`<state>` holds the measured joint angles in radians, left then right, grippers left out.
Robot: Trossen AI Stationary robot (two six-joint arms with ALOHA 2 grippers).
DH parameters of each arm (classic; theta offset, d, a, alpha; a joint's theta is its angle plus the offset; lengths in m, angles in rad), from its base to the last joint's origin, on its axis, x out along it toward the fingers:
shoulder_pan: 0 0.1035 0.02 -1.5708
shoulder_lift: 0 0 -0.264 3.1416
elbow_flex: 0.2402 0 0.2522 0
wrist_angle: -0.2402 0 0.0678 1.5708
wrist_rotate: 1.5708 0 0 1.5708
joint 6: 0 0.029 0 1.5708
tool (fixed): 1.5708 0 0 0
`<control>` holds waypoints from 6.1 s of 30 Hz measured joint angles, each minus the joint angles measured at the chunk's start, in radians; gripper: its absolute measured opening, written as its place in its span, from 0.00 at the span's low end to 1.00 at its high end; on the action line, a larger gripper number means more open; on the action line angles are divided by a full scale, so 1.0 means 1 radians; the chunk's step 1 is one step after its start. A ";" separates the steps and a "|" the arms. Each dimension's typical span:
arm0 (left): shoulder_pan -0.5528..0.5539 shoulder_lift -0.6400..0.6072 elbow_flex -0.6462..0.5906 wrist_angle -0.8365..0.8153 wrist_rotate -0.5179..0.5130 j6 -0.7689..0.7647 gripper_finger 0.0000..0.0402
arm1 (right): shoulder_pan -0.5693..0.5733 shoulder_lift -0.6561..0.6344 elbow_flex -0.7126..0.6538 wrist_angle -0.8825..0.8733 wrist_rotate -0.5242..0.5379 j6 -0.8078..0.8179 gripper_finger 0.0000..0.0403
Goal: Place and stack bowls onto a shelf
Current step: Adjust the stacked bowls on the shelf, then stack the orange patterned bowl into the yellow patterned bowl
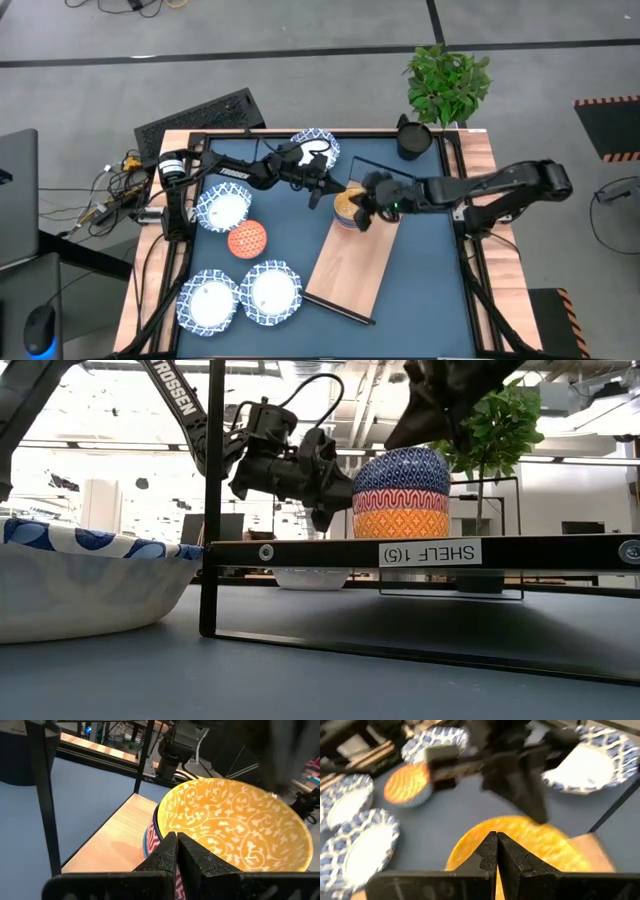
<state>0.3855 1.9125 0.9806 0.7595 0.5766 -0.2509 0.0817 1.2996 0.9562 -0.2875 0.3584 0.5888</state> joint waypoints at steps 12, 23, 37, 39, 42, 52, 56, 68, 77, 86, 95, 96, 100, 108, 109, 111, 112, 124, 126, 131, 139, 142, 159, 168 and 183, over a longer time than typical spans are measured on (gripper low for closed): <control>0.000 0.000 0.000 -0.009 -0.010 -0.003 0.00 | 0.166 0.035 0.001 -0.043 0.233 0.099 0.08; -0.005 0.000 0.002 -0.003 -0.009 -0.006 0.00 | 0.201 0.122 0.000 -0.095 0.303 0.174 0.08; 0.003 0.000 0.001 -0.028 -0.051 0.004 0.00 | 0.241 0.093 0.000 -0.093 0.340 0.172 0.08; 0.016 0.000 0.001 -0.011 -0.053 -0.012 0.00 | 0.262 0.092 0.000 -0.095 0.367 0.180 0.08; 0.030 0.004 -0.002 -0.001 -0.077 -0.032 0.00 | 0.283 0.093 -0.002 -0.113 0.386 0.203 0.08; 0.033 0.003 -0.002 0.013 -0.068 -0.032 0.00 | 0.288 0.095 -0.001 -0.132 0.399 0.231 0.08; 0.014 0.003 -0.002 0.008 -0.065 -0.018 0.00 | 0.282 0.095 -0.001 -0.132 0.399 0.233 0.08; -0.006 0.002 -0.001 -0.028 -0.078 0.008 0.00 | 0.281 0.120 -0.001 -0.144 0.402 0.233 0.08; -0.019 0.002 -0.001 -0.031 -0.085 0.023 0.00 | 0.276 0.147 0.000 -0.125 0.407 0.226 0.08; -0.027 0.004 0.000 -0.049 -0.087 0.037 0.00 | 0.278 0.133 0.032 -0.125 0.431 0.194 0.08; -0.029 0.005 0.000 -0.090 -0.087 0.065 0.00 | 0.318 0.133 0.046 -0.156 0.451 0.224 0.08; -0.029 0.005 0.000 -0.092 -0.087 0.065 0.00 | 0.329 0.133 0.046 -0.165 0.468 0.234 0.08; -0.029 0.005 0.000 -0.101 -0.087 0.072 0.00 | 0.373 0.133 0.046 -0.208 0.578 0.288 0.08; -0.030 0.006 0.000 -0.102 -0.087 0.066 0.00 | 0.390 0.172 0.036 -0.289 0.624 0.396 0.08; -0.030 0.006 0.000 -0.102 -0.087 0.065 0.00 | 0.389 0.185 0.035 -0.291 0.623 0.397 0.08; -0.030 0.006 0.000 -0.103 -0.087 0.065 0.00 | 0.386 0.199 0.035 -0.285 0.622 0.399 0.08; -0.030 0.006 0.000 -0.103 -0.087 0.065 0.00 | 0.384 0.207 0.036 -0.285 0.621 0.399 0.08; -0.030 0.006 0.000 -0.107 -0.089 0.063 0.00 | 0.383 0.165 0.076 -0.292 0.636 0.320 0.07; -0.030 0.006 0.000 -0.107 -0.098 0.047 0.00 | 0.382 0.164 0.094 -0.286 0.638 0.296 0.07; 0.004 -0.026 0.000 -0.185 -0.139 0.003 0.00 | 0.381 0.164 0.128 -0.286 0.639 0.251 0.08; 0.058 -0.187 0.000 -0.536 -0.183 0.062 0.00 | 0.383 0.149 0.136 -0.308 0.639 0.247 0.09; 0.064 -0.323 0.000 -0.810 -0.181 0.166 0.00 | 0.385 0.137 0.135 -0.331 0.631 0.247 0.09; -0.078 -0.656 -0.020 -1.579 -0.442 0.545 0.34 | 0.375 0.117 0.136 -0.405 0.582 0.240 0.15; -0.086 -0.523 -0.020 -1.633 -0.410 0.652 0.30 | 0.375 0.117 0.136 -0.428 0.581 0.240 0.20; -0.103 -0.503 -0.020 -1.745 -0.395 0.779 0.30 | 0.375 0.117 0.136 -0.441 0.555 0.248 0.20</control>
<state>0.2820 1.4097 0.9604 -0.9859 0.1813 0.5278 0.4564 1.4166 1.0920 -0.7290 0.9134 0.8368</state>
